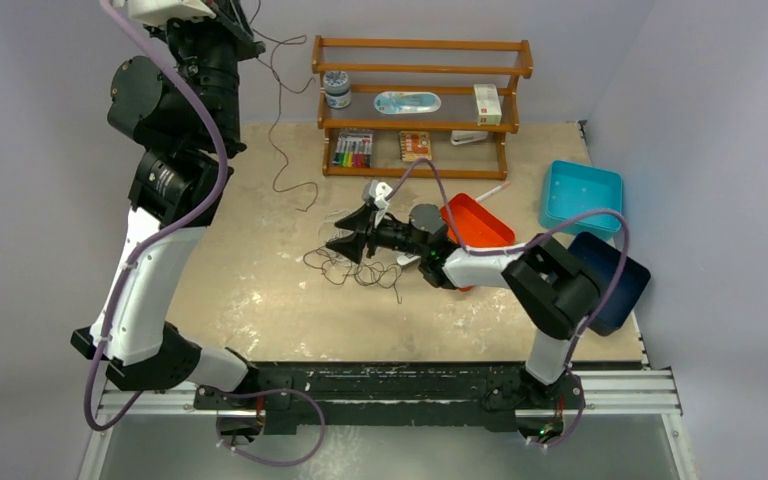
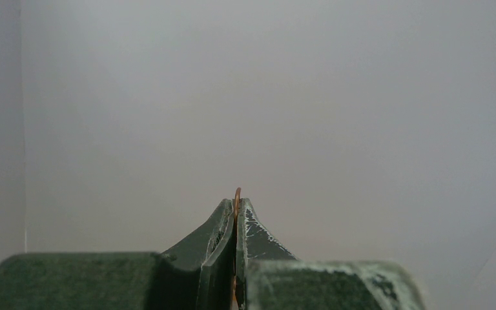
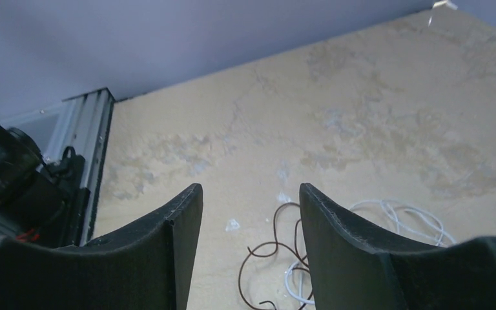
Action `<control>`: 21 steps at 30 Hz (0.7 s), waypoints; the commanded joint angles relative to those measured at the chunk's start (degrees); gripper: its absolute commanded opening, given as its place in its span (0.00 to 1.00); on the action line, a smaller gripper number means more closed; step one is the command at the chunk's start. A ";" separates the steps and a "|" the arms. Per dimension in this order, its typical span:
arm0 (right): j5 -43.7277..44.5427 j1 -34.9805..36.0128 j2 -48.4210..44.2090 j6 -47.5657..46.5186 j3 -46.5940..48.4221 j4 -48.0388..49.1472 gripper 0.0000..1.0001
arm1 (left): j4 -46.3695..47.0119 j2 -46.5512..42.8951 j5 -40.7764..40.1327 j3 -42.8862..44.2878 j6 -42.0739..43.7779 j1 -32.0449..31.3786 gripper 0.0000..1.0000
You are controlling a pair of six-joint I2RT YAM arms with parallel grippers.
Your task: Untangle the cables
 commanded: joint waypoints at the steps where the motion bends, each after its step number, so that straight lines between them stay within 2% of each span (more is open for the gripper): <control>1: 2.67 0.27 -6.42 2.36 -0.75 -1.44 0.60 | 1.11 -3.50 0.16 -2.15 -1.76 0.27 0.00; 4: 7.41 0.27 -9.55 5.87 0.28 -5.68 0.61 | 1.90 -5.01 0.28 -4.52 -2.83 0.28 0.00; 9: 13.62 0.23 -12.29 14.24 0.57 -4.95 0.62 | 1.89 -5.62 1.15 -5.70 -3.90 0.32 0.00; 21: 14.86 0.01 -7.89 31.93 12.12 -3.40 0.67 | 2.19 -5.50 0.99 -8.01 -3.84 0.28 0.00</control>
